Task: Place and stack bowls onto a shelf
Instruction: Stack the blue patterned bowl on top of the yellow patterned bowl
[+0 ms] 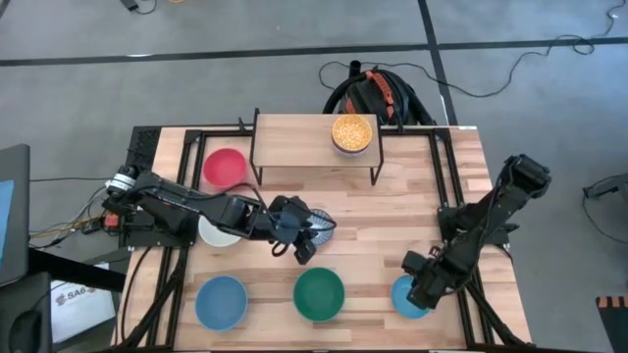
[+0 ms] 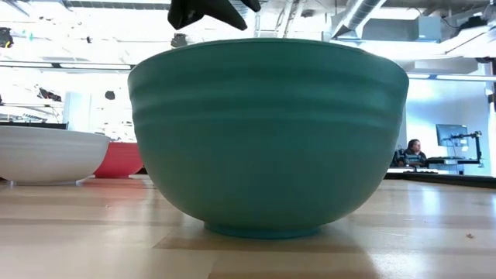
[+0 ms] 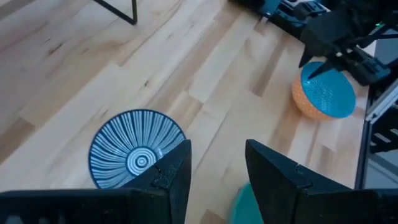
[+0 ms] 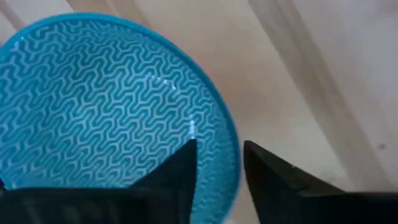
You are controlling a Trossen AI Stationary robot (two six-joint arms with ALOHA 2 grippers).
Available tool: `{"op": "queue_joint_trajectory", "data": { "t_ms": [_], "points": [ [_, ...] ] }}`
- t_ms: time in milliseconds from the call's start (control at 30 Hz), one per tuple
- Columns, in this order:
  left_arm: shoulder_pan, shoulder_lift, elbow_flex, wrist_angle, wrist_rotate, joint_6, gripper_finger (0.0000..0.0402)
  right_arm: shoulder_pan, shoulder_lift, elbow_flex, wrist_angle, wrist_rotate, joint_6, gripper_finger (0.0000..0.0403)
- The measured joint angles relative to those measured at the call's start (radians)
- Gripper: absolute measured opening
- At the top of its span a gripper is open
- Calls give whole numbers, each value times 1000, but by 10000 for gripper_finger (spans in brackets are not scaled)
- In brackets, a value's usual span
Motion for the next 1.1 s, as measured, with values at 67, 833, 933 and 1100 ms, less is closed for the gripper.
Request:
{"op": "queue_joint_trajectory", "data": {
  "t_ms": [67,833,933,1100],
  "points": [
    [-8,0,0,0,0,-17,135,0,9,0,23,-2,22,119],
    [85,79,-1,255,137,43,135,-392,12,483,-389,177,-15,47],
    [107,96,0,298,163,37,135,-451,12,567,-410,248,-62,46],
    [135,96,0,314,142,17,135,-523,10,651,-507,327,-128,43]
  ]
}}
